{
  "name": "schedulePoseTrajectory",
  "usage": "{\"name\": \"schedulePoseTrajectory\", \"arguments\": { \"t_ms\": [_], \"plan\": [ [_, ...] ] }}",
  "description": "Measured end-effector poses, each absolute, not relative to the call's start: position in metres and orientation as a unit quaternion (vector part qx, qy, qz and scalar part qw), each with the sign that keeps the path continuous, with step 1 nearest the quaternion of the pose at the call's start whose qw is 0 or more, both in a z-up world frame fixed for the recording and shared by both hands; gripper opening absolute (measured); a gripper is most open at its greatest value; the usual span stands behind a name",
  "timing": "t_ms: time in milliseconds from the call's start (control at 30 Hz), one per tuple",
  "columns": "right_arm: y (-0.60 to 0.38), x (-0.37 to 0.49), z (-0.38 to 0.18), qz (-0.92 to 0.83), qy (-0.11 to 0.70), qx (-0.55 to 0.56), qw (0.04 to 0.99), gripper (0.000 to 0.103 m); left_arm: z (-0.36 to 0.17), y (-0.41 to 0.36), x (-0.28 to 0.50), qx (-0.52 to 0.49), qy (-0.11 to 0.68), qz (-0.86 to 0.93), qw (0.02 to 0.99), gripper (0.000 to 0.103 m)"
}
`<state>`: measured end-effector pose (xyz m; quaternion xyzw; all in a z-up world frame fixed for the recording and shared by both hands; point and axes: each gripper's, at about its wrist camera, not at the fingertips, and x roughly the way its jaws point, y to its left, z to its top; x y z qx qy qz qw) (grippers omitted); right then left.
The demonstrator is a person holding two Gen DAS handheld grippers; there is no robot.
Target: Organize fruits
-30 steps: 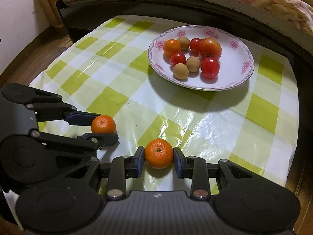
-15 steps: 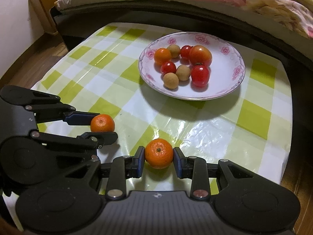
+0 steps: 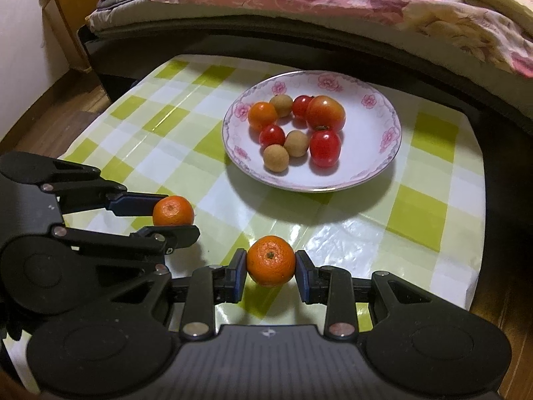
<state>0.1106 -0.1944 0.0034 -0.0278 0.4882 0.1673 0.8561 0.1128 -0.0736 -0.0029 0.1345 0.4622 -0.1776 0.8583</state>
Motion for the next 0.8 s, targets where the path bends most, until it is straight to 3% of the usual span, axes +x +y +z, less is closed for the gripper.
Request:
{"name": "schedulePoseTrajectory", "arguments": {
  "t_ms": [800],
  "plan": [
    [-0.214,0.158,0.027,0.135,0.448,0.006,0.884,0.039,0.017,-0.09,0.166,0.106,0.43,-0.157,0.883,0.037]
  ]
}}
